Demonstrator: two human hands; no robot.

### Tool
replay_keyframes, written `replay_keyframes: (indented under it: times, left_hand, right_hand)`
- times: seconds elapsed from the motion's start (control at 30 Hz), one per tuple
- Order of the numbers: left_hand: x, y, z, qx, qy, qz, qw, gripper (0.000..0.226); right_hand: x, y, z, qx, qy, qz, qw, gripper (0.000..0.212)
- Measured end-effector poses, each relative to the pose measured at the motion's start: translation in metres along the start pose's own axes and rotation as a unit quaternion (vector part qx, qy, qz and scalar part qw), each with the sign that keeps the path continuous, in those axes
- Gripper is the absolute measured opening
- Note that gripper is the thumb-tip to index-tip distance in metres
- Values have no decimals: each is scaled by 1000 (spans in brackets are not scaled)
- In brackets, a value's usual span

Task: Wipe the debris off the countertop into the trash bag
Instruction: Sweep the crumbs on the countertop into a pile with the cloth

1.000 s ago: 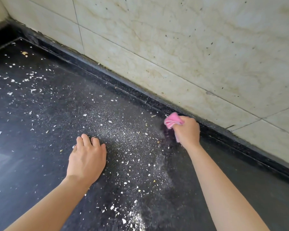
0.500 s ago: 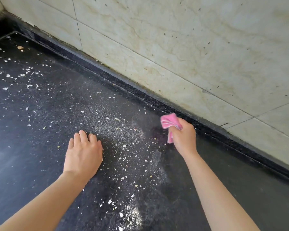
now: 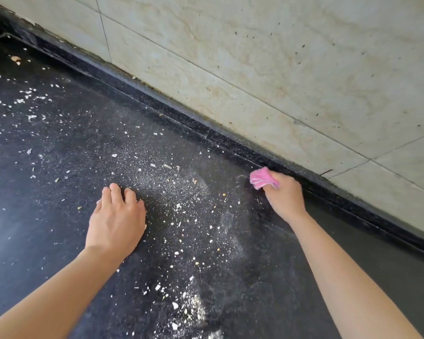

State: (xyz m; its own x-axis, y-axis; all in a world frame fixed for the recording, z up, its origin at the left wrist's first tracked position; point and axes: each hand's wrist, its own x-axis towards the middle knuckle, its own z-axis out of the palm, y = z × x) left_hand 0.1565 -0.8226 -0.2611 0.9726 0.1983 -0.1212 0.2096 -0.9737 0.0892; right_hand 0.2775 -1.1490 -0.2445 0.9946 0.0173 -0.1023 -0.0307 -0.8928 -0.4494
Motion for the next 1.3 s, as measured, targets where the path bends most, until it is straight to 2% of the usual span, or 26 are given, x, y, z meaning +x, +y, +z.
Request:
replay_keyframes:
  times: [0.13, 0.23, 0.33, 0.4, 0.43, 0.47, 0.57, 0.63, 0.7, 0.8, 0.87, 1.03, 1.07, 1.13, 1.2, 1.3]
  left_hand:
    - [0, -2, 4, 3, -19, 2, 1000, 32]
    - [-2, -1, 6, 0, -37, -10, 999, 44]
    - [-10, -1, 5, -20, -43, -21, 999, 56]
    - [-15, -5, 3, -62, -46, -27, 997, 60]
    - [-17, -7, 1, -88, -43, -31, 995, 61]
    - [-21, -11, 0, -104, -39, -33, 993, 62]
    - [-35, -31, -1, -114, -24, -49, 992, 65]
    - [-44, -48, 3, -129, -24, -92, 987, 68]
    - [-51, -63, 6, -140, -28, -136, 980, 70]
    - [-57, -74, 8, -150, -38, -169, 973, 73]
    - [-58, -73, 8, -154, -44, -174, 972, 74]
    - [-57, -70, 8, -157, -65, -188, 967, 77]
    - [-57, -70, 8, -157, -66, -186, 968, 78]
    - [-57, -71, 9, -160, -68, -184, 967, 80]
    - [-57, -71, 9, -165, -68, -182, 967, 81]
    - [-57, -72, 11, -163, -66, -186, 967, 83]
  right_hand:
    - [5, 10, 5, -115, 91, 97, 984, 28]
    - [-20, -21, 38, -119, 98, 66, 986, 33]
    - [-53, -58, 54, -68, 29, -36, 997, 35]
    - [-61, -71, 43, 13, -51, -49, 997, 31]
    - [-59, -70, 32, 48, -78, -34, 995, 31]
    - [-52, -65, 21, 50, -73, -18, 996, 33]
    - [-20, -20, -9, -49, 22, 78, 995, 30]
    - [-8, 11, -15, -121, 33, 144, 982, 26]
    - [-15, 14, -3, -144, 16, 161, 976, 31]
    - [-48, -21, 33, -103, 14, 65, 992, 37]
    - [-78, -48, 50, -88, -21, -13, 996, 40]
    - [-120, -82, 54, -8, -208, -118, 971, 48]
    - [-114, -82, 50, 0, -213, -129, 968, 48]
    - [-85, -71, 39, 16, -145, -118, 982, 44]
    - [-41, -49, 22, -4, -43, -49, 998, 37]
    - [10, -22, 4, -159, 20, 35, 986, 27]
